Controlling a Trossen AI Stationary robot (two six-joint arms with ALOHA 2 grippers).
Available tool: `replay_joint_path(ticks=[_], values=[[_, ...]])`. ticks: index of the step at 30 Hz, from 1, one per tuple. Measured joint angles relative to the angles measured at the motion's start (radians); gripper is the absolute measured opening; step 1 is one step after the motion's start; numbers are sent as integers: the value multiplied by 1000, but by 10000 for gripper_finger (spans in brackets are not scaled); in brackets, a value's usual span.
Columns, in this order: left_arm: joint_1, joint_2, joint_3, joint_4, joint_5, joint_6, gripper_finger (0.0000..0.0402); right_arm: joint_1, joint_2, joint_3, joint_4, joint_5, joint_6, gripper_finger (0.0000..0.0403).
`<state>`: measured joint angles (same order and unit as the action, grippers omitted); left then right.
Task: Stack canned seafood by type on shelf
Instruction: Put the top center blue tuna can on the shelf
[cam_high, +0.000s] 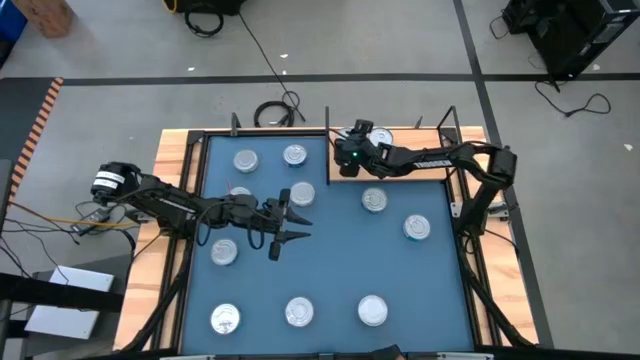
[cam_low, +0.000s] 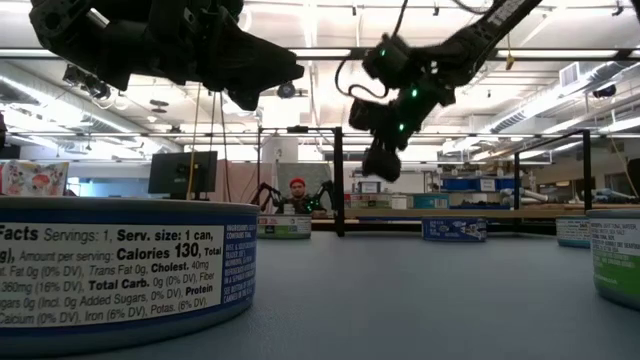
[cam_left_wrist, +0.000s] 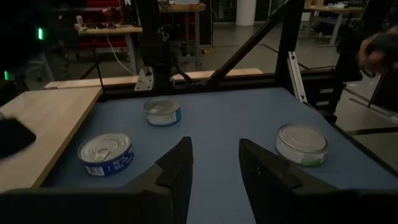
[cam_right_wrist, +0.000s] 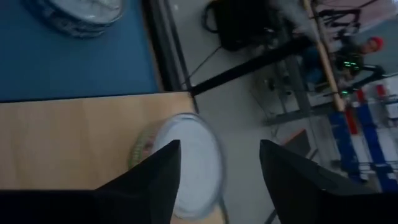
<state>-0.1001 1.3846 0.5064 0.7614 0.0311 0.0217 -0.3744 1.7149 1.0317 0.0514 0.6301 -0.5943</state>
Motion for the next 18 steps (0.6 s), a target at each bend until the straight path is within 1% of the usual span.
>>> replay_joint_path(ticks=[2,5,9,14,16,18], values=[[0,0,0,-21,0,0,135,20,-47,0,-39,8,19,205],[0,0,0,-41,0,6,135,57,-117,0,-104,4,120,168],[0,0,0,-50,4,46,125,117,-196,0,-196,-32,238,102],[0,-7,0,-69,7,55,97,220,-260,0,-288,-56,339,15],[0,-24,0,-108,7,60,83,262,-277,0,-314,-65,379,9],[0,-51,0,-159,7,75,67,307,-287,0,-330,-78,422,16]])
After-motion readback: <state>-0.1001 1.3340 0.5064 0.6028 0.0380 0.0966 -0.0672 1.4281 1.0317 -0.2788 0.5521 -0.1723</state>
